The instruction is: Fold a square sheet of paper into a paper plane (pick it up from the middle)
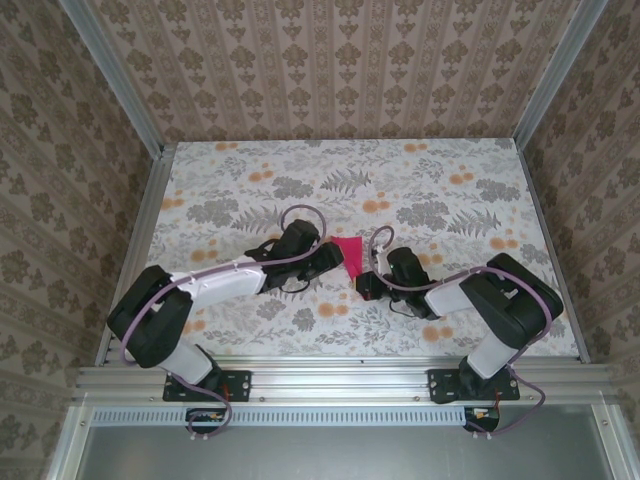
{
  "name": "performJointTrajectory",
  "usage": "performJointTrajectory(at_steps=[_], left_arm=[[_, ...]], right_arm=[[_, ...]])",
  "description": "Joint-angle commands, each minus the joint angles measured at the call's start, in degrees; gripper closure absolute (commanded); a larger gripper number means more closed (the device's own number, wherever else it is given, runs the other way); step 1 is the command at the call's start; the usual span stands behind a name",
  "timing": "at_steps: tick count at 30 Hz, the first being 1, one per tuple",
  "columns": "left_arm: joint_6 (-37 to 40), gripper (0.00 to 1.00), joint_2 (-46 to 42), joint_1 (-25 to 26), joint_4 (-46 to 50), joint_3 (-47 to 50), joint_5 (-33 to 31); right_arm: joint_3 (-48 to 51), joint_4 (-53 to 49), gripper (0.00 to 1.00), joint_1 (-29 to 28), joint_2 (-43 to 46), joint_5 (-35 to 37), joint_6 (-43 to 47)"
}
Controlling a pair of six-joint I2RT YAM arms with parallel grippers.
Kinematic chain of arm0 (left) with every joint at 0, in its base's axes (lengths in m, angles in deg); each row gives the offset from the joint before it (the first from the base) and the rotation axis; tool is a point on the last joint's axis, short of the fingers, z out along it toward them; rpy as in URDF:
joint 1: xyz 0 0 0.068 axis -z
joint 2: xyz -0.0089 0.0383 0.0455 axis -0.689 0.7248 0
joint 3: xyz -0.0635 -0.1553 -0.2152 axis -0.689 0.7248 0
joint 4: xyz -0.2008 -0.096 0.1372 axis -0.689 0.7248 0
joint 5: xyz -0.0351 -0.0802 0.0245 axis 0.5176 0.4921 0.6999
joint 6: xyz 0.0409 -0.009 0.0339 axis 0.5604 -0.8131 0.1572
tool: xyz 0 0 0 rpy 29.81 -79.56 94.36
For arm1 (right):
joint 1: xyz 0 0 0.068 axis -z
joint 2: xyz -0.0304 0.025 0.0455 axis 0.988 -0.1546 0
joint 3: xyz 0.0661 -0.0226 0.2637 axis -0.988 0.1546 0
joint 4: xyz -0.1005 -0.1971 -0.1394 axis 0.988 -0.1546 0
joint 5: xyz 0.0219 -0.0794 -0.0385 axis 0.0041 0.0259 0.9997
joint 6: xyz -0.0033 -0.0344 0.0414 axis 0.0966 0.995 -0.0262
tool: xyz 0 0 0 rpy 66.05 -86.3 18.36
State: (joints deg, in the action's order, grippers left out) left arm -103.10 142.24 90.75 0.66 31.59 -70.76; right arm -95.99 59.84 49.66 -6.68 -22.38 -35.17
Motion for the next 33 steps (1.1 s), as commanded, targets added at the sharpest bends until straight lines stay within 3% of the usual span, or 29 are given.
performJointTrajectory(at_steps=[1,12,23,27,33], left_arm=[[1.63,0.43,2.23,-0.30,-0.78,-1.35,1.65],[2.98,0.26,10.14,-4.60,-0.74,-7.68,8.87],[3.60,0.25,18.93,-5.45,6.76,-17.00,12.92],[5.13,0.35,20.70,-5.56,10.79,-19.85,13.94],[6.35,0.64,20.67,-5.67,14.82,-21.40,13.15]], right_arm=[[0.65,-0.22,0.93,1.03,-0.98,-2.42,-3.54],[3.46,-0.96,0.91,0.99,2.74,-0.40,6.65],[3.18,-2.28,0.89,-0.57,3.57,1.18,14.92],[3.21,-3.48,0.88,-1.28,4.44,2.86,17.66],[2.39,-7.77,0.78,-2.65,7.16,5.85,21.52]])
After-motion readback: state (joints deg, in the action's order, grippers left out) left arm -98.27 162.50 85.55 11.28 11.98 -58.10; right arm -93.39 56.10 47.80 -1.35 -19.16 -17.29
